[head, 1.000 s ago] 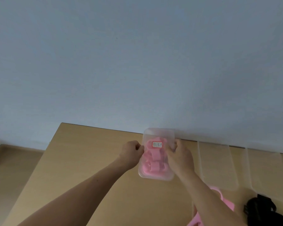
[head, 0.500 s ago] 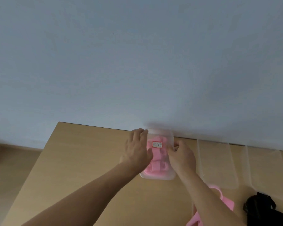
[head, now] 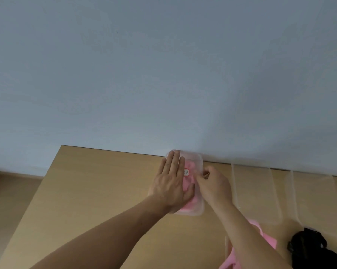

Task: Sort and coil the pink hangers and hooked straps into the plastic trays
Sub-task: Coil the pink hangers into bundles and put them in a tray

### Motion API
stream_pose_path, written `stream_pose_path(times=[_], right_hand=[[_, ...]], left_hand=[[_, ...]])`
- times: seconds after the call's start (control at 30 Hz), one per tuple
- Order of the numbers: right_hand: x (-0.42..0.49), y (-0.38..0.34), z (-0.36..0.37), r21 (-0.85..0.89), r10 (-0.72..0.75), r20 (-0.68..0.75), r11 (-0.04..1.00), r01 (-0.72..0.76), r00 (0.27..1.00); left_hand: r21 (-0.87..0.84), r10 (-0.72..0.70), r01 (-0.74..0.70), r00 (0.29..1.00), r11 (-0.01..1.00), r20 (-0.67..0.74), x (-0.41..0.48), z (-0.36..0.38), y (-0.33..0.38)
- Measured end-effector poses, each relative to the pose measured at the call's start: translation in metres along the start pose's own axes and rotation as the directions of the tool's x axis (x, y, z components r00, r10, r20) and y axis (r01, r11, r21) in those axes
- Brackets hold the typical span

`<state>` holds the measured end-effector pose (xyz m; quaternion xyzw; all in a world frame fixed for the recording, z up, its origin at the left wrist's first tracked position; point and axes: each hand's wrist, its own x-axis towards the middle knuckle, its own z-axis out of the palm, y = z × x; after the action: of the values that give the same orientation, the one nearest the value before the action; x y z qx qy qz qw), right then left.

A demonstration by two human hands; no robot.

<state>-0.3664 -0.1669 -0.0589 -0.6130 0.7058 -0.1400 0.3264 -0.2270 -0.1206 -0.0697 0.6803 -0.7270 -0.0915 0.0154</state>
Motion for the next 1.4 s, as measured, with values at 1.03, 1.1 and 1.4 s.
stream_pose_path(times=[1.03,1.1,1.4], right_hand=[[-0.049,0.024,0.004,0.627,0.180,0.156,0.742,-0.238,0.971],[-0.063,0.030,0.005,0.626,0.174,0.161,0.743,-0.236,0.972],[-0.084,0.037,0.003,0.639,0.088,0.195,0.744,-0.194,0.977]], left_hand=[[-0.020,0.009,-0.009,1.000,1.000,-0.022,0.001,0.004,-0.002],[-0.021,0.010,-0.011,1.000,1.000,-0.025,0.002,0.006,-0.003],[-0.020,0.003,-0.004,0.998,1.000,-0.062,0.001,0.006,-0.002]])
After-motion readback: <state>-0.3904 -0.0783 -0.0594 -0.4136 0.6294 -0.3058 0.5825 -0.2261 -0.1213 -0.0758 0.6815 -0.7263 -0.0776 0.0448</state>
